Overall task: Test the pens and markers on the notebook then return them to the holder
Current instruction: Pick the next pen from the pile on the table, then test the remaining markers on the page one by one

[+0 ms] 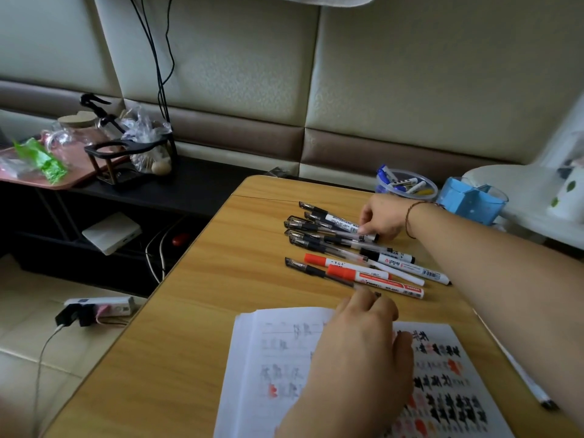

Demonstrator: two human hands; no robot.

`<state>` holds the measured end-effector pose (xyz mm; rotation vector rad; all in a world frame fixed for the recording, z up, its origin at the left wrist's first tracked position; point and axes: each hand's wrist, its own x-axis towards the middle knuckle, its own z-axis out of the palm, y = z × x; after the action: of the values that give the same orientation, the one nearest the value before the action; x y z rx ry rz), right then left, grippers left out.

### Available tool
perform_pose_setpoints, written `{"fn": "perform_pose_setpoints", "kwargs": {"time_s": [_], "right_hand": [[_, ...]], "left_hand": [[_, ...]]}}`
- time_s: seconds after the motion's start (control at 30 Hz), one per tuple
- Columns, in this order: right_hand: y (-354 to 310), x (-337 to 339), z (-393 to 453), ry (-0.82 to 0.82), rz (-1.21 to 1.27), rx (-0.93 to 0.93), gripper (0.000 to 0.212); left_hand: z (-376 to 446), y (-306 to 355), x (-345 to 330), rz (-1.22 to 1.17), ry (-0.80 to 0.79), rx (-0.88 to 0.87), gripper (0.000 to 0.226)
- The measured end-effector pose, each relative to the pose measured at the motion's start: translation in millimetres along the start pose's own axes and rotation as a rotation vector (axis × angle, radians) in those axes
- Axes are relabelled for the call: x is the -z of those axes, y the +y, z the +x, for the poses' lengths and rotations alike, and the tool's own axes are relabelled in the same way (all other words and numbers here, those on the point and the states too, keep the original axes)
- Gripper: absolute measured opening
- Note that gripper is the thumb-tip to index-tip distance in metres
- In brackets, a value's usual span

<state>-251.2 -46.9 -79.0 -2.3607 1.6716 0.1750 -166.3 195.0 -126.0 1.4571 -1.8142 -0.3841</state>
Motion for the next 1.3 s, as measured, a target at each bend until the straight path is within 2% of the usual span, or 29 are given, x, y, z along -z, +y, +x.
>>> {"fn": "perform_pose_setpoints", "kwargs": {"time_s": [0.2,0.37,0.47,0.5,0.57,0.63,0.7,0.73,0.8,0.83,0.87,0.9,0.97,1.07,1.2,1.3], "right_hand": [[4,0,-14,0.062,-0.012,-0.007,0.025],[0,8,-69,0.268,0.158,-0.048,0.023],[-3,-2,-142,0.302,0.181,0.005,0.011],[-4,-8,-170,0.292,0.175,0.023,0.007],[-3,-18,-221,0.277,0.216,0.072,0.014],[-2,-25,-258,0.317,0.340,0.110,0.017],[0,-33,-282,0.492,0.478,0.132,0.016],[-1,-39,-289,0.595,0.616,0.135,0.018],[-11,-51,-300,0.711,1.120,0.179,0.031],[-14,-57,-303,0.708,1.310,0.184,0.039],[-17,-64,-304,0.688,1.390,0.199,0.045],[-18,-71,-305,0.650,1.360,0.207,0.048],[-18,-80,-305,0.569,1.283,0.172,0.041],[-12,-94,-306,0.452,1.342,0.163,0.035],[-2,-102,-313,0.345,1.412,0.379,0.029],[5,-98,-315,0.313,1.335,0.427,0.022]], "left_hand": [[1,2,2,-0.022,0.036,0.014,0.024],[-5,5,3,-0.050,0.024,0.005,0.033],[-6,7,2,0.067,0.139,-0.001,0.059],[-7,8,3,0.141,0.211,-0.023,0.062],[-9,14,9,0.252,0.278,-0.079,0.054],[-17,17,12,0.255,0.213,-0.160,0.037],[-25,21,14,0.162,0.128,-0.219,0.035],[-29,23,15,0.084,0.095,-0.226,0.034],[-34,29,15,-0.077,0.042,-0.235,0.029],[-37,33,14,-0.124,0.005,-0.260,0.026],[-41,37,12,-0.141,-0.042,-0.299,0.023],[-44,40,10,-0.141,-0.091,-0.342,0.021],[-49,42,6,-0.142,-0.168,-0.397,0.021],[-52,41,9,-0.173,-0.256,-0.423,0.015],[-55,41,18,-0.233,-0.327,-0.438,0.016],[-56,44,22,-0.226,-0.313,-0.457,0.013]]}}
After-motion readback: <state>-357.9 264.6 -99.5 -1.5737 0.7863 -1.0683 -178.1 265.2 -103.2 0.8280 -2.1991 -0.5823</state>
